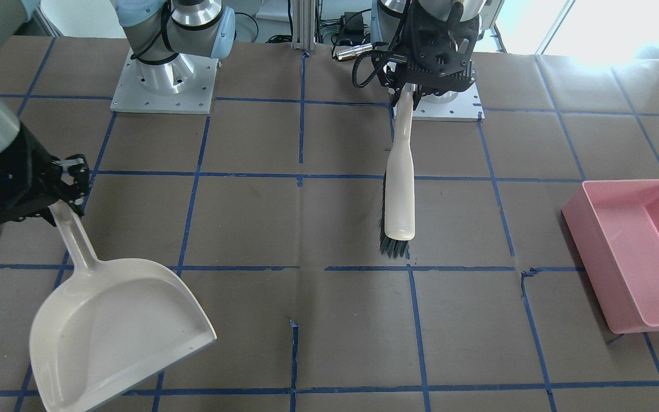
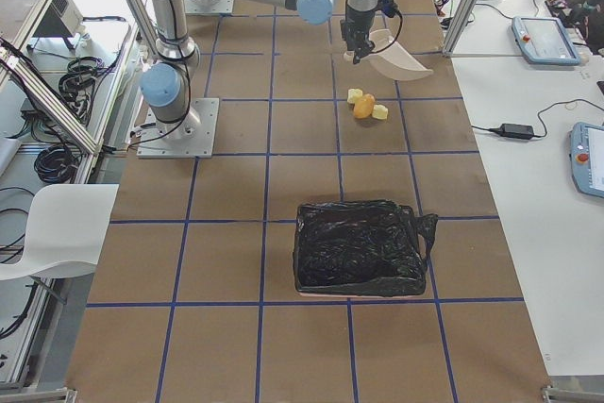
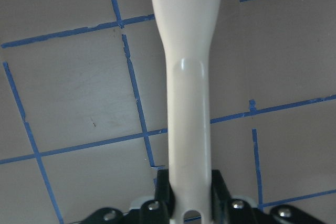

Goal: Sweep and dump trash in nearest bin
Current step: 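Lift the dustpan and place it beyond the food pieces with the right gripper, then move the held brush with the left gripper behind the food pieces, then sweep the potato and cubes into the dustpan with the left gripper's brush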

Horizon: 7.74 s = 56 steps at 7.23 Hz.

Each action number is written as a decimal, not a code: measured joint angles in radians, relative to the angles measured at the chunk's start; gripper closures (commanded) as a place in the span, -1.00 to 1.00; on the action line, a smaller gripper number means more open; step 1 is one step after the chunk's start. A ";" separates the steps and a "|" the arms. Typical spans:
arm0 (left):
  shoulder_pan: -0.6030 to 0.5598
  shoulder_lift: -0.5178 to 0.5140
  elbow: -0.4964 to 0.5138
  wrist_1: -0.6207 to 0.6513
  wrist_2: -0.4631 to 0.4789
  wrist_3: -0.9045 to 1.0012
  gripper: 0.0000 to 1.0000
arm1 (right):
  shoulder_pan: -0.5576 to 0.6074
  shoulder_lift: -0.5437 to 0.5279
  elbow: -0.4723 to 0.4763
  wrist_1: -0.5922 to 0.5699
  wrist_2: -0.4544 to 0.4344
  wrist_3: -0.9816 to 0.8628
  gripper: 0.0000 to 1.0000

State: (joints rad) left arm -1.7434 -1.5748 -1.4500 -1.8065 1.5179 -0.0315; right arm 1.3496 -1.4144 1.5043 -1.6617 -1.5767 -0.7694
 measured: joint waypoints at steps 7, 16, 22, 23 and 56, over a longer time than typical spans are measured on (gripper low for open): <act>-0.087 -0.048 0.016 0.044 0.001 -0.100 0.99 | -0.315 0.154 -0.013 -0.217 -0.145 -1.114 1.00; -0.442 -0.656 0.431 0.145 -0.045 -0.569 1.00 | -0.321 0.290 0.007 -0.342 -0.073 -1.244 1.00; -0.492 -0.808 0.514 0.259 -0.174 -0.913 1.00 | -0.316 0.300 0.028 -0.343 -0.068 -1.261 1.00; -0.500 -0.820 0.513 0.285 -0.176 -0.930 1.00 | -0.313 0.299 0.032 -0.346 -0.061 -1.276 1.00; -0.555 -0.660 0.421 0.394 -0.035 -0.292 1.00 | -0.305 0.309 0.033 -0.403 0.059 -1.161 1.00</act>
State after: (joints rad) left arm -2.2989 -2.2351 -1.0294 -1.4120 1.4826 -0.3235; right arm 1.0449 -1.1058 1.5370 -2.0652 -1.5173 -1.9302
